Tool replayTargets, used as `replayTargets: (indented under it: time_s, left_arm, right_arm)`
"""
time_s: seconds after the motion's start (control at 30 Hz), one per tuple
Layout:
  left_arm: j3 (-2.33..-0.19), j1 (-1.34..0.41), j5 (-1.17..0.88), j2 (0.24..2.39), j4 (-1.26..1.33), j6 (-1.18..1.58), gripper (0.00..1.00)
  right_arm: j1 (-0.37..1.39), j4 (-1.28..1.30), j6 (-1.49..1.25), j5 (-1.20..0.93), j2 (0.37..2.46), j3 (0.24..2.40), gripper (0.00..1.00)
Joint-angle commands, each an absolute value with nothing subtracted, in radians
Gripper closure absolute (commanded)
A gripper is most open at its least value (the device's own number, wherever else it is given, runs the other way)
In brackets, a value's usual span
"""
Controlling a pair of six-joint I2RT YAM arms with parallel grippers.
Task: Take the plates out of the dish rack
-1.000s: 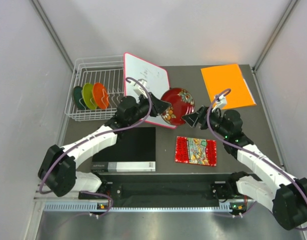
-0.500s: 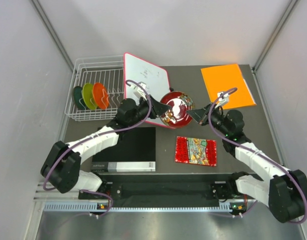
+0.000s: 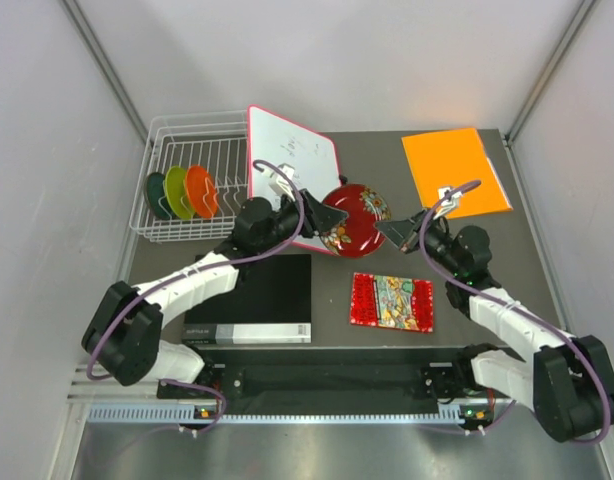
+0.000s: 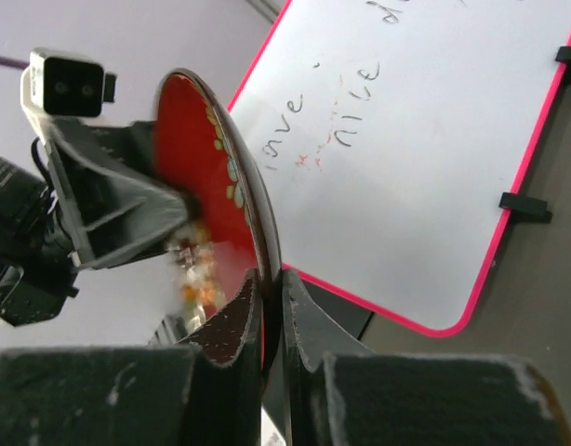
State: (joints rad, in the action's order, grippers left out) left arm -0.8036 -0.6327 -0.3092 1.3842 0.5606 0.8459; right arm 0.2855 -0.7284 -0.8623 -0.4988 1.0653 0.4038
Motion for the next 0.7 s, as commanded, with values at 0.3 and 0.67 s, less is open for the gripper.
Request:
replayTargets:
  time_s: [0.3, 0.67]
  left_arm:
    - [-0.897, -0.660, -0.175, 1.266, 0.396, 0.592, 0.16]
    - [-0.948, -0.625, 0.194, 1.157, 0.133, 0.353, 0.04]
  right_arm:
    - [-0.053, -0.410, -0.755, -0.535, 0.828, 0.365, 1.00]
    - [-0.532, -0.152, -0.605, -0.733, 0.894, 0.388, 1.00]
